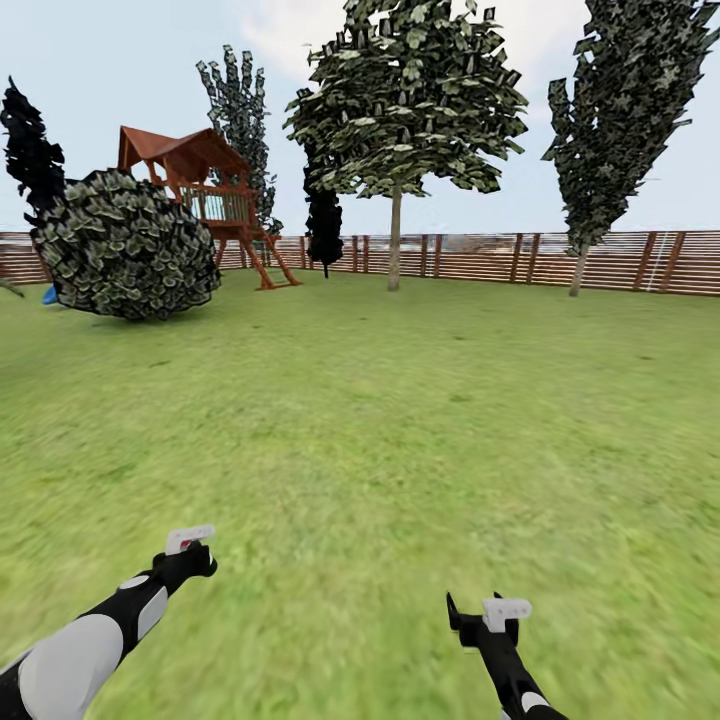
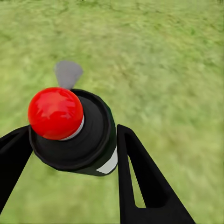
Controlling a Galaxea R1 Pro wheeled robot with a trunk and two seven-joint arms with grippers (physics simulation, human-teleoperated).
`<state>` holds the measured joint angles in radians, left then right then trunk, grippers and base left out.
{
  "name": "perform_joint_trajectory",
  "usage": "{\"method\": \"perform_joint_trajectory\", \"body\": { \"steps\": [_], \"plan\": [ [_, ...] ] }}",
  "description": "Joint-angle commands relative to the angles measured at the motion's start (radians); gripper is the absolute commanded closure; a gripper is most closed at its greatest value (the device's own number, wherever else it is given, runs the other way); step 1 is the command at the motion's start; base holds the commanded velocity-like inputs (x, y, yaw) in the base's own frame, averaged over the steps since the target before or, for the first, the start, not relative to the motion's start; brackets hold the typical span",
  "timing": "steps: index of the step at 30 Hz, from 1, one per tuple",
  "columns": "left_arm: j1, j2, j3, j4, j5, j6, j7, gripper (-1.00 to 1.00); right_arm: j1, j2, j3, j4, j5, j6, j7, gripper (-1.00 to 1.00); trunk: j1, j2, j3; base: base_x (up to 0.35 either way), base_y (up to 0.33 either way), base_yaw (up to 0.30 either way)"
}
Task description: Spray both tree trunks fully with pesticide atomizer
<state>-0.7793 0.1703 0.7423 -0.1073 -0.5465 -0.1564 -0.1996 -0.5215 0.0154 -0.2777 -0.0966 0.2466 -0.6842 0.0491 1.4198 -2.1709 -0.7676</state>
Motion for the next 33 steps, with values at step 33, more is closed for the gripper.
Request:
{"method": "perform_joint_trajectory", "body": {
  "steps": [33],
  "plan": [
    [0.000,0.000,0.000,0.000,0.000,0.000,0.000,1.00,0.000,0.000,0.000,0.000,-0.001,0.000,0.000,-1.00,0.000,0.000,0.000,0.338,0.000,0.000]
  ]
}}
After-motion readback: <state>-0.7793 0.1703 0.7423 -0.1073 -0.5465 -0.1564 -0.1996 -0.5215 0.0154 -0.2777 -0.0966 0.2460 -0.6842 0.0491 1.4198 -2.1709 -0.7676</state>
